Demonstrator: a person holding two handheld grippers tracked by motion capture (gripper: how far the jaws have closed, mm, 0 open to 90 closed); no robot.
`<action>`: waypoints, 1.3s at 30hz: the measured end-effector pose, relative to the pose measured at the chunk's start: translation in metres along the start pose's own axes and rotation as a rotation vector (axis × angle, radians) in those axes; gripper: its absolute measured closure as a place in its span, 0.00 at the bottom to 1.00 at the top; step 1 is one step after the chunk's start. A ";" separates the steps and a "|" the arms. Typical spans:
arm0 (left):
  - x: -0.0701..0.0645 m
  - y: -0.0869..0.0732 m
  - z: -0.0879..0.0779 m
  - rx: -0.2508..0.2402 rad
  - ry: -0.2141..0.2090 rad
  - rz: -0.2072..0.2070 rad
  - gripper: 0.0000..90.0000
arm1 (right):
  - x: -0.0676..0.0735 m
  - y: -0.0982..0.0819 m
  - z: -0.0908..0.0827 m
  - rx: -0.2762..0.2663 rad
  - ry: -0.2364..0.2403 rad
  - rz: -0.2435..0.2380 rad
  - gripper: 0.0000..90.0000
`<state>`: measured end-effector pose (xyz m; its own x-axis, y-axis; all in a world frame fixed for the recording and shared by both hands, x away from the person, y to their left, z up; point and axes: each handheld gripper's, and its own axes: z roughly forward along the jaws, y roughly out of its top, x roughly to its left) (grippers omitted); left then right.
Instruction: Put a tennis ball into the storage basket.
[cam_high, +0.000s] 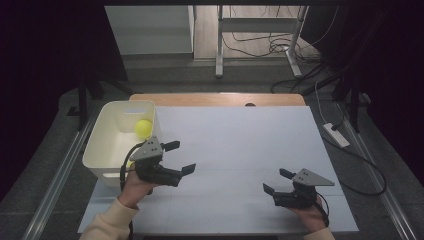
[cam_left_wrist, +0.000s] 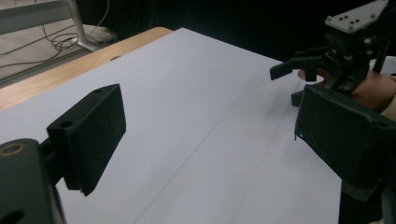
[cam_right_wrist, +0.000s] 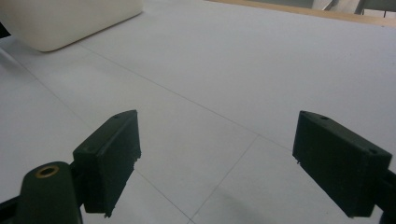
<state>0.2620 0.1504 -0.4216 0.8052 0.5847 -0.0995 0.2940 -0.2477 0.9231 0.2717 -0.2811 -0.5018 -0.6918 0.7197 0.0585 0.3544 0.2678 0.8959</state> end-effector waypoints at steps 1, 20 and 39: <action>-0.001 -0.002 0.000 0.002 -0.002 0.001 0.10 | 0.000 0.000 0.000 0.001 0.000 0.000 0.17; -0.010 -0.062 0.015 0.100 -0.008 -0.005 0.10 | -0.001 -0.001 0.000 0.003 -0.001 -0.001 0.17; 0.007 -0.103 0.005 0.141 0.048 -0.040 0.10 | 0.000 -0.005 0.001 0.027 0.021 -0.034 0.16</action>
<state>0.2398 0.1758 -0.5198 0.7668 0.6316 -0.1147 0.3980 -0.3276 0.8569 0.2707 -0.2817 -0.5069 -0.7165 0.6965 0.0378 0.3471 0.3091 0.8854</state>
